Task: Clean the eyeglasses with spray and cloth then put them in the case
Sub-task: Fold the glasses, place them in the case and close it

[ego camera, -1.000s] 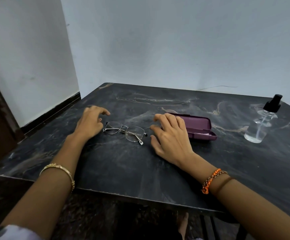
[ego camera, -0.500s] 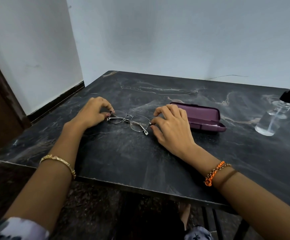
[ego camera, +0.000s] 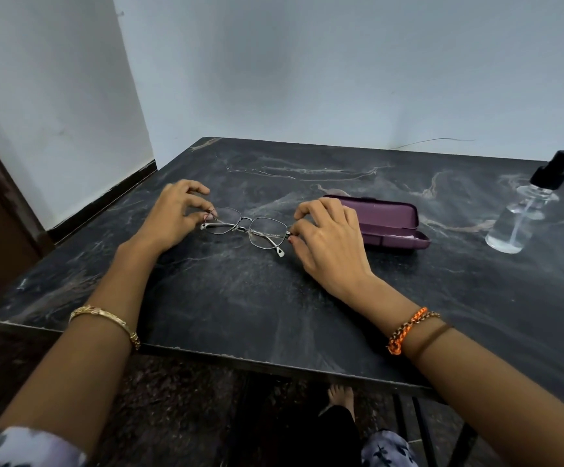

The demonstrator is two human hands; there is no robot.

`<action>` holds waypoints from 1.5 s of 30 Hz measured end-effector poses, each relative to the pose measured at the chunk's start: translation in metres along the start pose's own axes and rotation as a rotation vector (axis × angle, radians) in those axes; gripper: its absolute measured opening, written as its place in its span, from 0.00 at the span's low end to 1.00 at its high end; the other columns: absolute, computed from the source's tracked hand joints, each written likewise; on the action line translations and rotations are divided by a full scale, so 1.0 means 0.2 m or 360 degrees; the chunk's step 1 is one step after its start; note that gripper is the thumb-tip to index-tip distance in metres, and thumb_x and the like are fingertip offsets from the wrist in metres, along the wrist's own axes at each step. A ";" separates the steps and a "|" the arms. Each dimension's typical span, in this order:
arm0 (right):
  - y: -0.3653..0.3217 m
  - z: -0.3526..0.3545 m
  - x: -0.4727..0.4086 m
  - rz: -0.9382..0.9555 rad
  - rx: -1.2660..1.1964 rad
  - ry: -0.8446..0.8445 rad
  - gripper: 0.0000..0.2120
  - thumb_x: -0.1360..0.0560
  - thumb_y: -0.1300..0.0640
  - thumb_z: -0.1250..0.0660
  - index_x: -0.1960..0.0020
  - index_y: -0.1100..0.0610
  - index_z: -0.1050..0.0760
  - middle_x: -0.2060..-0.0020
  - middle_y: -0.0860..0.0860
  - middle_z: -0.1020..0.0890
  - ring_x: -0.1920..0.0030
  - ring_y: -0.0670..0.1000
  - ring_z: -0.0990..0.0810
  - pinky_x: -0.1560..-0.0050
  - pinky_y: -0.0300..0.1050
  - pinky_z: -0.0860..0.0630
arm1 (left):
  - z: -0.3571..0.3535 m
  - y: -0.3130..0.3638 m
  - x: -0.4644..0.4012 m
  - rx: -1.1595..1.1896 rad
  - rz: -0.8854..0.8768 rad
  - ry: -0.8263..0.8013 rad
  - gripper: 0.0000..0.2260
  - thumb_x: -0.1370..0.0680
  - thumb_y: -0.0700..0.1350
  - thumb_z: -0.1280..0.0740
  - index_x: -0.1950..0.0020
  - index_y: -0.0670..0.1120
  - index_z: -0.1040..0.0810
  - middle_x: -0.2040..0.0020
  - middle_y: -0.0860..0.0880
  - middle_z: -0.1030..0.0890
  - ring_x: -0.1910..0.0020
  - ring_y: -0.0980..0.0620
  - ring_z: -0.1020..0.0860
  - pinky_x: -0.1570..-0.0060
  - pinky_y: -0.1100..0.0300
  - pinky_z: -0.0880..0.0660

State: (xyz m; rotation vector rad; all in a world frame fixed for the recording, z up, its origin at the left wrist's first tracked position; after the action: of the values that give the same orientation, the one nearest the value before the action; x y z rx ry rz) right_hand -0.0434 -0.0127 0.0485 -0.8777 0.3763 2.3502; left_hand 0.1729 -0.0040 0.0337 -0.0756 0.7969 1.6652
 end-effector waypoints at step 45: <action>0.94 0.11 0.31 -0.1238 -0.0935 0.0191 0.05 0.28 0.57 0.33 0.62 0.53 0.21 0.55 0.52 0.22 0.45 0.54 0.26 0.44 0.55 0.28 | -0.33 0.71 -0.08 0.0576 -0.0238 0.0263 0.04 0.32 0.34 0.30 0.58 0.35 0.20 0.49 0.49 0.29 0.53 0.54 0.35 0.55 0.84 0.40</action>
State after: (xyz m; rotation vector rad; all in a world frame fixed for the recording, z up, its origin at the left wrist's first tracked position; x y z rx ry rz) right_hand -0.2091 -0.1234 0.0340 -1.1633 -0.5603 1.6738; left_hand 0.0259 -0.0584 0.0560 -0.0190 1.1788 1.3648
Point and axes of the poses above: each hand's wrist, its own x-axis away from the middle knuckle, its own z-axis out of the back of the hand, y = z × x, the point moved 8 cm from there along -x, towards the middle knuckle
